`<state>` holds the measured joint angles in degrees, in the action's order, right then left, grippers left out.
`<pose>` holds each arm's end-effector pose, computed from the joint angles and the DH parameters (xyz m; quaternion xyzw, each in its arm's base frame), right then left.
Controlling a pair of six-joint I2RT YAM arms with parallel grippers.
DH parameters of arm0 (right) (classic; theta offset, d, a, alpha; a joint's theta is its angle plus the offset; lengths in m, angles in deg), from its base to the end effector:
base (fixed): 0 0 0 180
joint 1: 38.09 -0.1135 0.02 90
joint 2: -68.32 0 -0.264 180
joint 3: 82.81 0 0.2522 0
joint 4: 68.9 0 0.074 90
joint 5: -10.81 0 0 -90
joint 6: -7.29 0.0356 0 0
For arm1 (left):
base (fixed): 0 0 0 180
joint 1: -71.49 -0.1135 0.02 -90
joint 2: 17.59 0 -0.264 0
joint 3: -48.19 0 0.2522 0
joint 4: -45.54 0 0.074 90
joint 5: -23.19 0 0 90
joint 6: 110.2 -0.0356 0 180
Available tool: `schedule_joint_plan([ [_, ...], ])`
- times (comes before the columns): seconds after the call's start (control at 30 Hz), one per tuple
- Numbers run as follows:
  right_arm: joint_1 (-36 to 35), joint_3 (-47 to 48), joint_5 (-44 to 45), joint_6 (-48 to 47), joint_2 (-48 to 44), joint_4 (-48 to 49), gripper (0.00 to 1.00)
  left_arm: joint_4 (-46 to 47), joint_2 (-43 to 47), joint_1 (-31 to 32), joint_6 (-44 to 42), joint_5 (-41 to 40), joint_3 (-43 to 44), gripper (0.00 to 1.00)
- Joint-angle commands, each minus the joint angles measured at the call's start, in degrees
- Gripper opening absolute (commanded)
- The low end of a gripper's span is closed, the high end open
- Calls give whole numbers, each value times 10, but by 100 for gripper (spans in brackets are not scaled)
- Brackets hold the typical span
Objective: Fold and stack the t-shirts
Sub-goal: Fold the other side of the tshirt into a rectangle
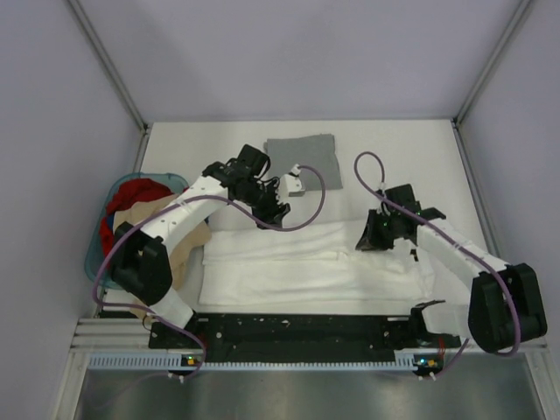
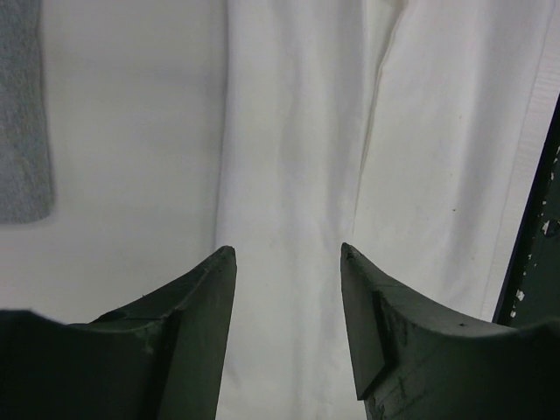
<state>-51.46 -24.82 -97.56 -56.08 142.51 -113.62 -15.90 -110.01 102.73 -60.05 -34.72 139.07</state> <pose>0.2335 0.0670 0.2030 0.0705 0.9538 0.2300 0.1800 0.2728 -0.1876 0.2777 0.5958 0.7228 -0.2511 0.2441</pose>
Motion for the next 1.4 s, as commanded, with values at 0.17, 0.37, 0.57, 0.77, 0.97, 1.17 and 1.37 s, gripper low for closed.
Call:
schedule_joint_plan([
  [0.17, -226, -105, -39, 154, -111, -53, 13, 34, -15, 8, 5, 12, 25, 56],
  [0.37, -255, -10, -26, 91, -141, -151, 32, 30, -26, 47, -15, 38, 41, 57],
  [0.57, -103, 1, 120, 153, -260, -230, 39, 48, -45, 116, 1, 26, 68, 61],
  [0.77, 148, -92, 126, 178, -350, -226, 62, 69, -60, 239, -28, 9, 72, 64],
  [0.97, 208, -133, 228, 227, -330, -143, 64, 123, -138, 338, -43, -43, 80, 68],
  [1.17, 208, -154, 219, 210, -260, -37, 45, 173, -195, 348, -43, -122, 105, 68],
  [1.37, 208, -163, 188, 194, -202, -5, 43, 190, -203, 348, -48, -137, 91, 65],
])
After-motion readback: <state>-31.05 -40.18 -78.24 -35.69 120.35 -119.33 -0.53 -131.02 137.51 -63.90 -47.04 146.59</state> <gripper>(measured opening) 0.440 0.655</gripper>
